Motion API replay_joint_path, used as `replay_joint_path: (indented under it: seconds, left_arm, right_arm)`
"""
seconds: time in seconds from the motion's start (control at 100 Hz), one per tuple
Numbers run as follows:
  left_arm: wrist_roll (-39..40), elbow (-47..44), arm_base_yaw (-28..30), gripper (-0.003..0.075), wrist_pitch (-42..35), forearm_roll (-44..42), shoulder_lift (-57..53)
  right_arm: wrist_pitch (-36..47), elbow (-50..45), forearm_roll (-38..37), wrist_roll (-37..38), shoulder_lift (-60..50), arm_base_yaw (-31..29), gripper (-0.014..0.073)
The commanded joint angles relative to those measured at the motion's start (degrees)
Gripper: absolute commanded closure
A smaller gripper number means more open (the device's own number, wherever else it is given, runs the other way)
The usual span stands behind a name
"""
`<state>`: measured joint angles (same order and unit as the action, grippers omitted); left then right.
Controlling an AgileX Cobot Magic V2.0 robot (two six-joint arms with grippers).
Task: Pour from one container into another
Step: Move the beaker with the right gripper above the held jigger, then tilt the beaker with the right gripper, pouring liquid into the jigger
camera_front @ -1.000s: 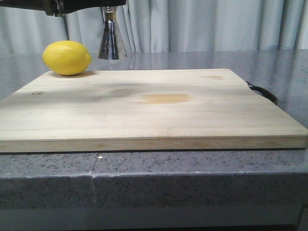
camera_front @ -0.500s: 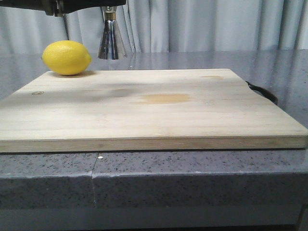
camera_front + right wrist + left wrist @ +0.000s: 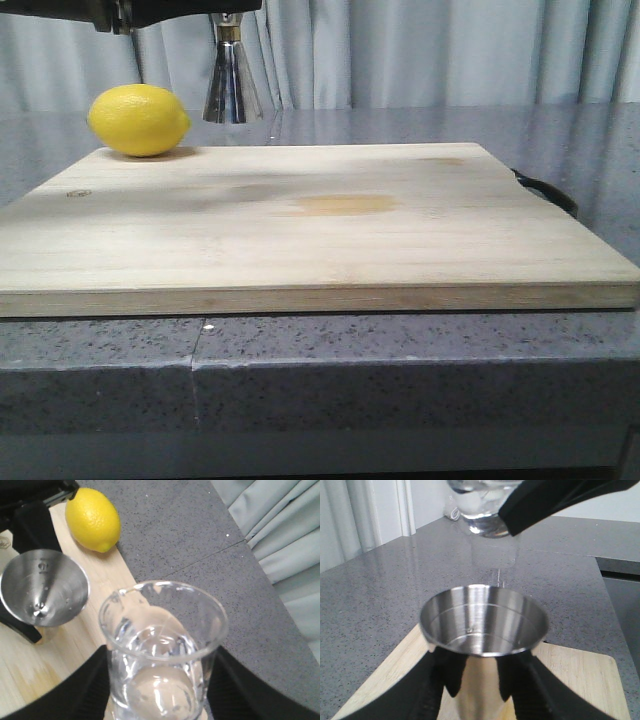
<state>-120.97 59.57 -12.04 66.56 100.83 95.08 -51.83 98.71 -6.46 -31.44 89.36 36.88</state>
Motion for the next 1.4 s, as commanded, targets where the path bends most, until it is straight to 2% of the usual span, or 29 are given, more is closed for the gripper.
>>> replay_joint_path:
  seconds: [0.0,0.17,0.43,0.98,1.39]
  left_arm:
    - [0.39,1.63,-0.61,0.0479,6.22,4.68,-2.58]
    - [0.39,1.63,-0.61,0.0479,6.22,4.68,-2.58]
    - [0.39,1.63,-0.61,0.0479,6.22,4.68,-2.58]
    - [0.39,1.63,-0.61,0.0479,6.22,4.68,-2.58]
    - [0.39,1.63,-0.61,0.0479,6.22,4.68,-2.58]
  right_arm:
    - [3.17,2.16,-1.29,-3.98,-2.17,0.67,0.0245]
    - [3.37,2.16,-2.09,-9.41,-2.05,2.22,0.0244]
    - [3.87,2.16,-7.66,-12.51,-0.97,4.60,0.0245]
    - [5.56,2.16,-8.44,-21.41,-0.97,4.60,0.0245]
    - [6.41,2.16,-9.68,-24.03,-0.97,4.60,0.0245]
